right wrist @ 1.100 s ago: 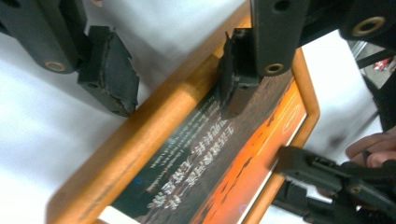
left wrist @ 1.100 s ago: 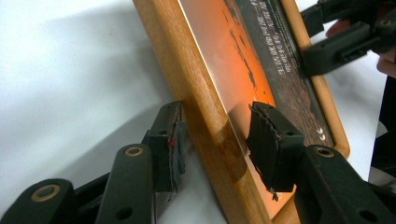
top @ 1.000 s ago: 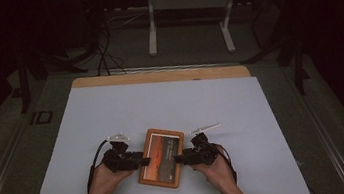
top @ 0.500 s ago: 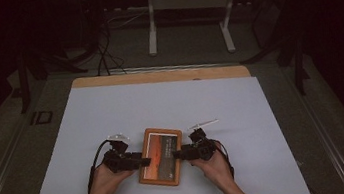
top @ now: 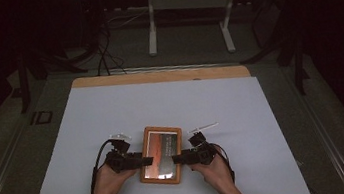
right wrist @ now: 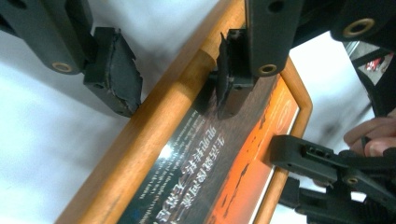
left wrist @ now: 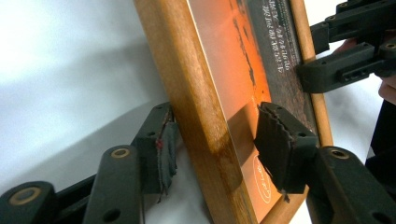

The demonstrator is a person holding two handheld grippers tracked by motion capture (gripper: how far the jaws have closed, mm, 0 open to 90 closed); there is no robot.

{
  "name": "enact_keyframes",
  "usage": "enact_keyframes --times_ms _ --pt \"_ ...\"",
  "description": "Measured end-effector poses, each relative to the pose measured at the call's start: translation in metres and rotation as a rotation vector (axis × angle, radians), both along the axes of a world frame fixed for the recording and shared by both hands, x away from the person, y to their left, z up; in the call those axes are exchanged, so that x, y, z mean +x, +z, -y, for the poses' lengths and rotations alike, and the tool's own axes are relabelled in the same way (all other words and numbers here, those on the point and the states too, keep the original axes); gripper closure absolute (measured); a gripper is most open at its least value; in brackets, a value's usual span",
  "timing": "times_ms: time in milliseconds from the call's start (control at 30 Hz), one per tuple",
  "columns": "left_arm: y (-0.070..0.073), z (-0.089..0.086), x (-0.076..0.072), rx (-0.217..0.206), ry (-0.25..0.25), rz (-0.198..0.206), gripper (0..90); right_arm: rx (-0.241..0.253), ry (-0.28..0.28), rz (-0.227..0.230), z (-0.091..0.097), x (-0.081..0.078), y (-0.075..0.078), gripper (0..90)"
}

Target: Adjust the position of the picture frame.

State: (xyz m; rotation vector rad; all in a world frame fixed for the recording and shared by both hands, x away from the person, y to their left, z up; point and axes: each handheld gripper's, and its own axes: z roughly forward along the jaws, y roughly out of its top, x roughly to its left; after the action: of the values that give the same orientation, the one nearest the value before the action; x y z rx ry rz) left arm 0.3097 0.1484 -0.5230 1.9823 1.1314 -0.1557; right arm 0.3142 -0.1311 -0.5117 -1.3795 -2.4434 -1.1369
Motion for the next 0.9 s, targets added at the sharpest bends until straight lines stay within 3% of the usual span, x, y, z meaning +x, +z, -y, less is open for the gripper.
enact_keyframes --times_ms 567,900 --pt "0.013 0.003 0.01 -0.095 0.061 0.002 64.7 0.078 -0.089 0.013 0.019 0.015 0.018 64.1" --pt "0.02 0.011 0.018 -0.105 0.071 0.02 67.2 0.075 -0.119 0.042 0.026 0.022 0.027 63.3"
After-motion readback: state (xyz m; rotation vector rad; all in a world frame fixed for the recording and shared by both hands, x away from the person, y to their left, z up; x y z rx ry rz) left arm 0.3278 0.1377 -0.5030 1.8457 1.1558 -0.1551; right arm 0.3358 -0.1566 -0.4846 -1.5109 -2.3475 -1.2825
